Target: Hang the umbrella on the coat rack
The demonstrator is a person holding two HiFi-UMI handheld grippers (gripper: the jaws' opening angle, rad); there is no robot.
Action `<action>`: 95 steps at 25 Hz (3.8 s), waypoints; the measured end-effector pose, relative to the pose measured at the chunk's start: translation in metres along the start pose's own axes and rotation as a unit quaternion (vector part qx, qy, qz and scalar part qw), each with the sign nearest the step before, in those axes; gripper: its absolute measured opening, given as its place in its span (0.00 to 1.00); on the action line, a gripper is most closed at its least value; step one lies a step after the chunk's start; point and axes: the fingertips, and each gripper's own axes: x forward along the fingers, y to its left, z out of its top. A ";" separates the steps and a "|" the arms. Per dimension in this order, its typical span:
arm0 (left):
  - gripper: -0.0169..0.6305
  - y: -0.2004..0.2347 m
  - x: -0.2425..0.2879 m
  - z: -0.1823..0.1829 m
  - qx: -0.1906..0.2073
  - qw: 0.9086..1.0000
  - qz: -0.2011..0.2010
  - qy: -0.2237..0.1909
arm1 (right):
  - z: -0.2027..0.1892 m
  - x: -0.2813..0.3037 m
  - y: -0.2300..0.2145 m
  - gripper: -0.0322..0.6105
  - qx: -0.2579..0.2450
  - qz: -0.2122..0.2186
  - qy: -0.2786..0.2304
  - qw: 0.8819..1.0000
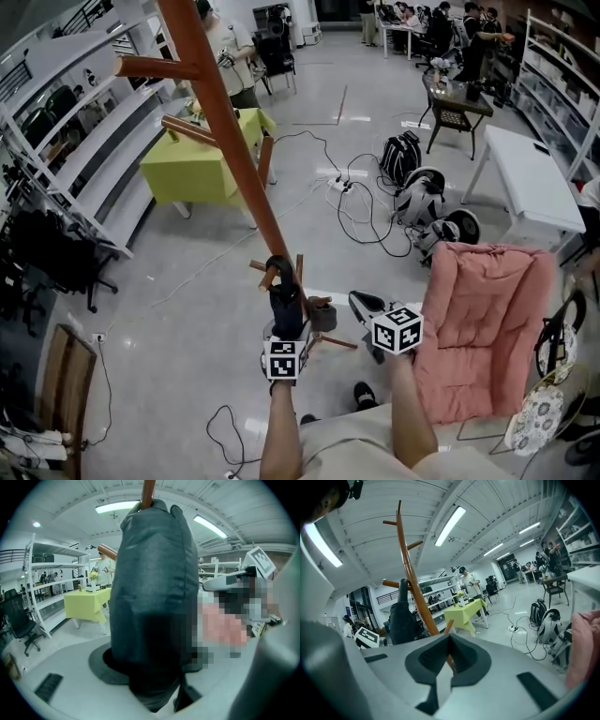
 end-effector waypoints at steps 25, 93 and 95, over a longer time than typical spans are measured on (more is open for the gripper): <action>0.49 0.018 -0.012 0.005 -0.011 1.000 0.025 -0.009 | -0.008 -0.007 0.005 0.05 0.001 -0.001 0.003 1.000; 0.35 0.004 -0.144 -0.003 0.040 0.987 -0.110 -0.109 | -0.087 -0.056 0.121 0.05 0.033 -0.128 -0.057 0.990; 0.33 0.003 -0.144 -0.002 0.039 0.987 -0.112 -0.113 | -0.088 -0.056 0.122 0.05 0.031 -0.128 -0.055 0.990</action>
